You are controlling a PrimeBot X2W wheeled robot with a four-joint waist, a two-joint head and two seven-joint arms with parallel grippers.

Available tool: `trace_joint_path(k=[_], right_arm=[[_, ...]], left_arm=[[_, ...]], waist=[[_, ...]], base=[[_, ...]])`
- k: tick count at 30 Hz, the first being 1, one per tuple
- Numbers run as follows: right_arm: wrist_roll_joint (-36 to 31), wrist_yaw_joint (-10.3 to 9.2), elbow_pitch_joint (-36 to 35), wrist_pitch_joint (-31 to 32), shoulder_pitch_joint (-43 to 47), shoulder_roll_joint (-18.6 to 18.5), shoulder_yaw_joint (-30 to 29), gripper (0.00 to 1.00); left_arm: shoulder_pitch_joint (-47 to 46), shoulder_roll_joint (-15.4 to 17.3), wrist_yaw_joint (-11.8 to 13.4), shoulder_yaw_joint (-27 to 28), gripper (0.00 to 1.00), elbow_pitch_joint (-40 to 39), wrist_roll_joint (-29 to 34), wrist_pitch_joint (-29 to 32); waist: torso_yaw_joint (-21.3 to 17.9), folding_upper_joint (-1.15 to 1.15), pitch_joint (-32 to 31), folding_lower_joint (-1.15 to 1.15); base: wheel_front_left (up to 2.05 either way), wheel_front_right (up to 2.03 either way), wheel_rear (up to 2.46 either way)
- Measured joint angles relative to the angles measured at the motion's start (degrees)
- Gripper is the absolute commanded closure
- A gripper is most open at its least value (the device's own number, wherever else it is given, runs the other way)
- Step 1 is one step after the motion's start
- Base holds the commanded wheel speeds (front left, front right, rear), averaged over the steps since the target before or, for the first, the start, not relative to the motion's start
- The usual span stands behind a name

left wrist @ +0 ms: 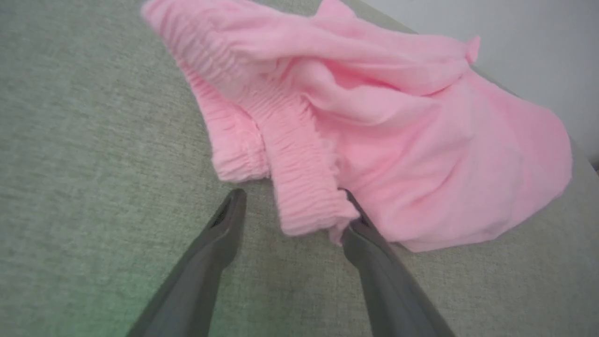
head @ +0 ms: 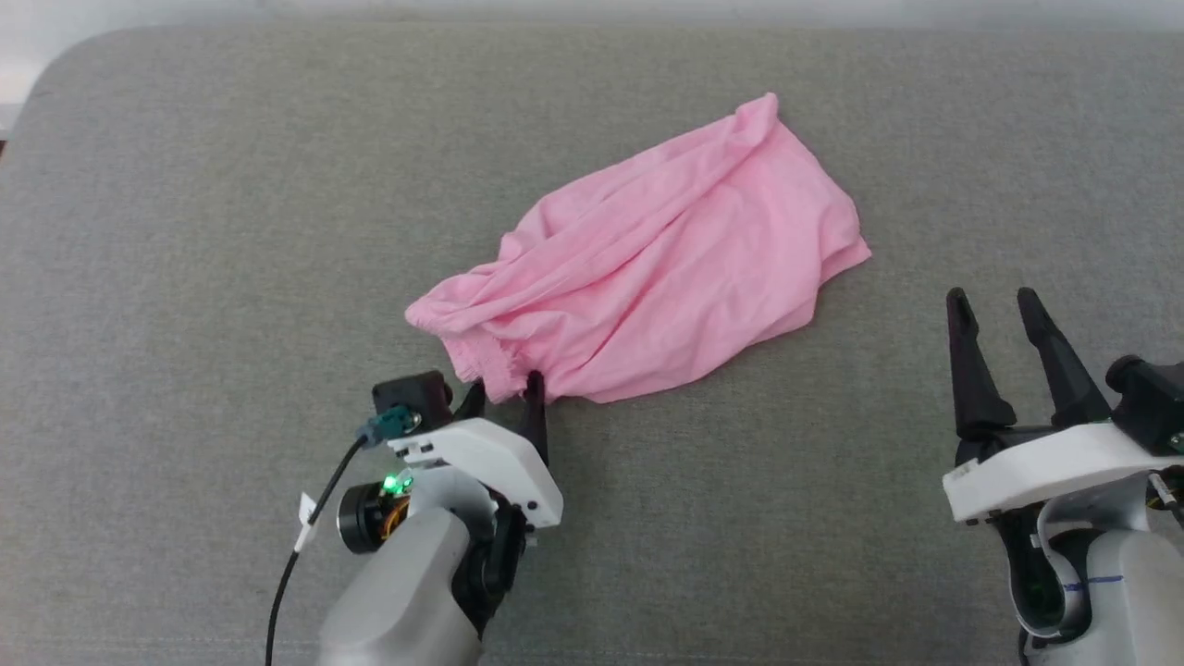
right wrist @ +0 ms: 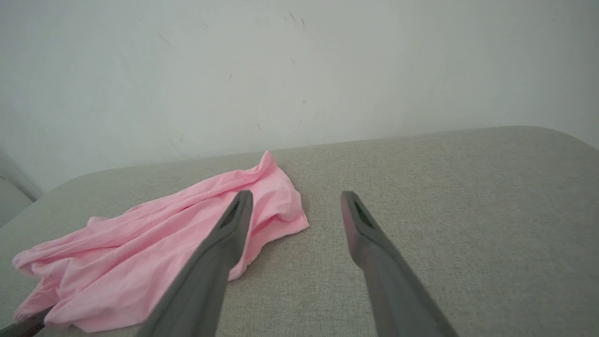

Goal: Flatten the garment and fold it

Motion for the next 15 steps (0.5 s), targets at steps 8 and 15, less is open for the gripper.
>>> trace_joint_path(k=[8, 15], right_arm=[[-1.83, 0.0, 2.35, 0.64, -2.22, 0.02, 1.81, 0.0], [-6.65, 0.0, 12.66, 6.82, -11.8, 0.04, 0.51, 0.0]], left_arm=[[-3.98, 0.22, -2.23, -2.08, 0.53, 2.77, -1.04, 3.87], [-6.08, -0.26, -4.93, -5.26, 1.0, 3.41, -0.96, 4.57]], waist=[[-0.31, 0.0, 1.43, -0.01], [0.91, 0.0, 2.55, 0.0]], base=[[0.0, 0.0, 0.0], [0.0, 0.0, 0.0]])
